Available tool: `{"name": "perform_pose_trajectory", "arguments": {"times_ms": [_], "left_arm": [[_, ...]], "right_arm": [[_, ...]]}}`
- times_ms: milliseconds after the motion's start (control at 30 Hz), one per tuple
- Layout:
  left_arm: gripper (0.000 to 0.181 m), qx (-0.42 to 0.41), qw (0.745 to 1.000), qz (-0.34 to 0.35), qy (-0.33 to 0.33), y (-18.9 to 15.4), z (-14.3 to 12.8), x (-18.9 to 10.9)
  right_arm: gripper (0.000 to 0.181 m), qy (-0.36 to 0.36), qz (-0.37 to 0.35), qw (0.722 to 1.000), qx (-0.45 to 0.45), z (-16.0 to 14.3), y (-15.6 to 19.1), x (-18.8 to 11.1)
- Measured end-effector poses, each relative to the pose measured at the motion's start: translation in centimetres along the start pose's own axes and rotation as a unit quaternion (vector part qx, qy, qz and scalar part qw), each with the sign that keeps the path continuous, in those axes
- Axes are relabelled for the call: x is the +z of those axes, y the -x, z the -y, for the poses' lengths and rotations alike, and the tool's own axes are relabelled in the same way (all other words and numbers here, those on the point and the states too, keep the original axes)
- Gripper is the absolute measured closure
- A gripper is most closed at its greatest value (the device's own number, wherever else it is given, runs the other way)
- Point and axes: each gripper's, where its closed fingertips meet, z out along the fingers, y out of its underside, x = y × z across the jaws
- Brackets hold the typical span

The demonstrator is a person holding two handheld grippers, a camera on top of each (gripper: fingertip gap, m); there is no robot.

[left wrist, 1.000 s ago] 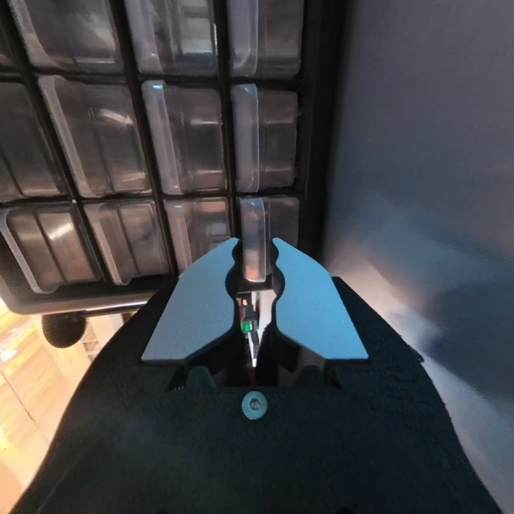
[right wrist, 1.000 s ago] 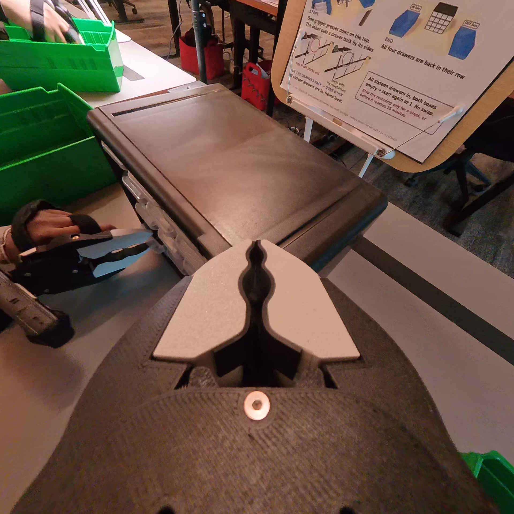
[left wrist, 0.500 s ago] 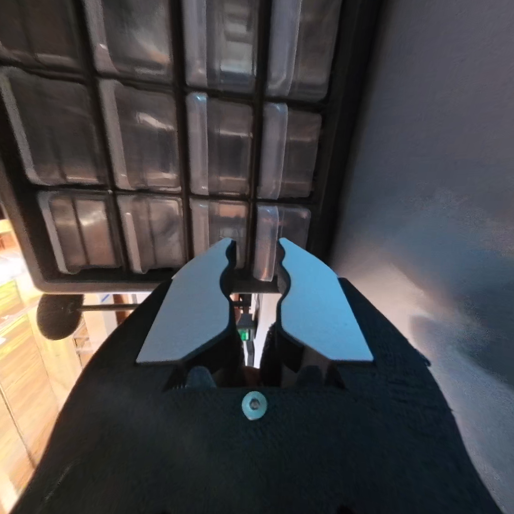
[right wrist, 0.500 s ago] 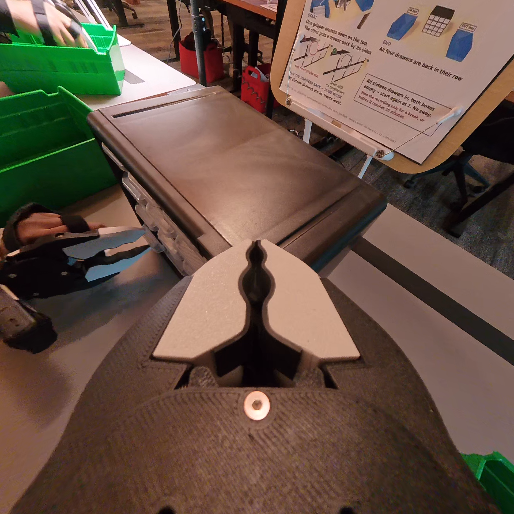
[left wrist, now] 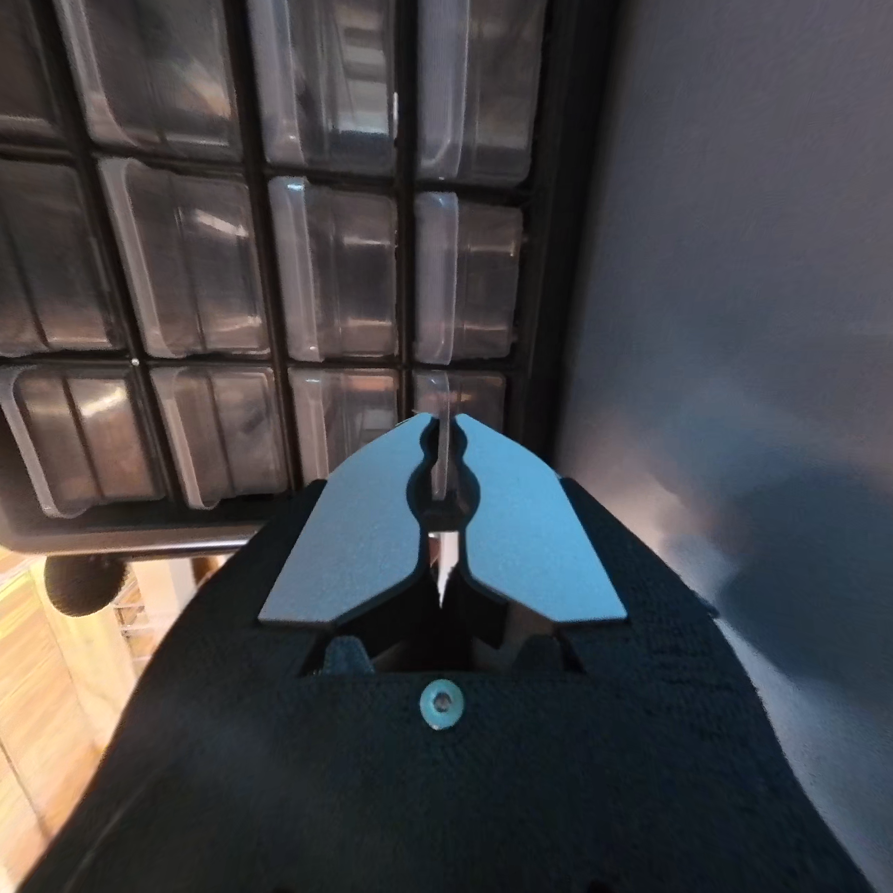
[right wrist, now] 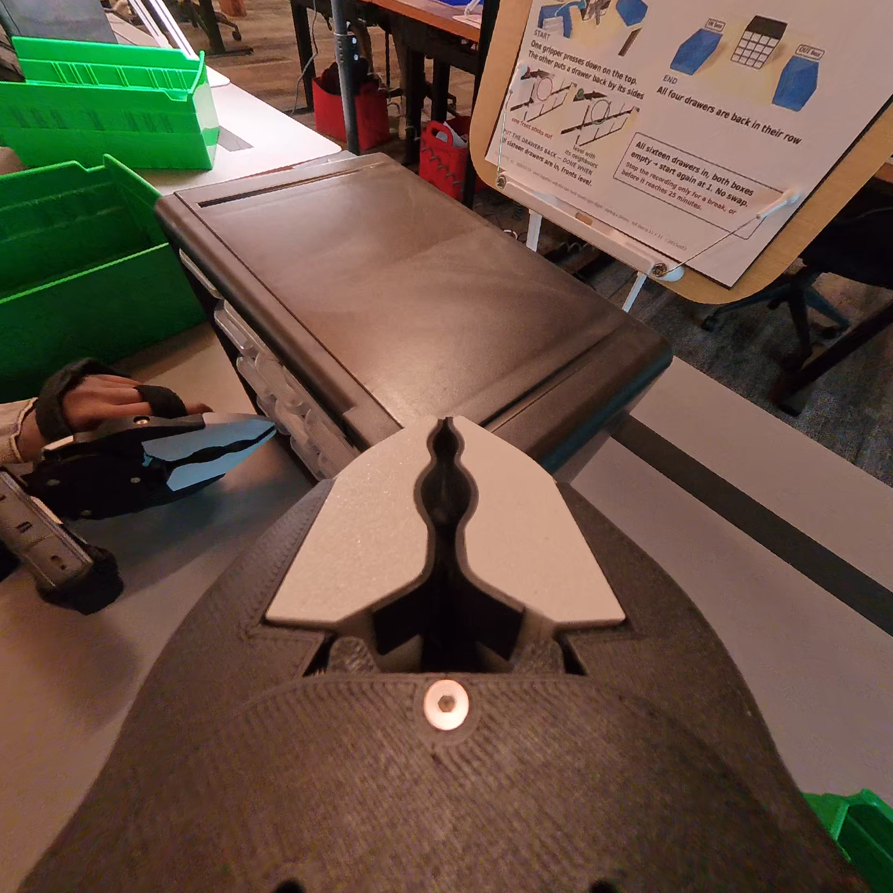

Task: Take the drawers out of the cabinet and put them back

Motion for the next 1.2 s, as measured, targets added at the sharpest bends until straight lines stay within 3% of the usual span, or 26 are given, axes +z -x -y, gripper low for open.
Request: {"name": "perform_pose_trajectory", "arguments": {"times_ms": [100, 167, 233, 300, 400, 500, 600, 700, 800, 867, 1200], "left_arm": [[0.171, -0.092, 0.995, 0.009, -0.036, 1.3, 0.3, -0.8], [0.166, -0.191, 0.978, 0.037, -0.074, 3.7, 0.4, -1.8], [0.157, -0.303, 0.944, 0.083, -0.103, 6.7, -0.2, -2.9], [0.137, -0.423, 0.892, 0.113, -0.110, 8.7, -1.7, -3.3], [0.126, -0.534, 0.835, 0.081, -0.101, 7.9, -3.2, -2.5], [0.124, -0.574, 0.813, 0.014, -0.100, 5.8, -2.7, -1.2], [0.125, -0.580, 0.810, -0.007, -0.090, 4.9, -2.5, -0.7], [0.135, -0.582, 0.809, -0.002, -0.088, 4.9, -2.9, -0.7], [0.145, -0.593, 0.800, -0.004, -0.089, 5.0, -3.3, -0.7], [0.147, -0.598, 0.796, -0.005, -0.089, 4.9, -3.4, -0.8], [0.162, -0.579, 0.811, 0.004, -0.089, 4.8, -3.5, -0.8]], "right_arm": [[0.181, -0.005, -0.003, 1.000, 0.001, 0.0, 0.0, 0.0], [0.181, -0.011, -0.007, 1.000, -0.001, 0.0, 0.0, 0.0], [0.181, -0.018, -0.014, 1.000, -0.004, 0.0, 0.0, 0.0], [0.179, -0.035, -0.031, 0.999, -0.014, 0.1, -0.2, -0.1], [0.139, -0.084, -0.044, 0.995, 0.011, -0.1, -0.1, -1.0], [0.127, -0.166, -0.028, 0.984, 0.059, -0.9, 0.6, -2.3], [0.127, -0.167, -0.067, 0.983, 0.017, -4.4, 0.0, -1.7], [0.124, -0.117, -0.012, 0.993, 0.020, -8.9, 1.1, 0.8], [0.131, -0.079, 0.004, 0.996, 0.037, -11.4, 0.7, 2.1], [0.143, -0.084, 0.003, 0.996, 0.032, -11.7, 0.1, 2.2], [0.153, -0.143, -0.011, 0.988, 0.065, -11.7, -1.3, 2.5]]}}
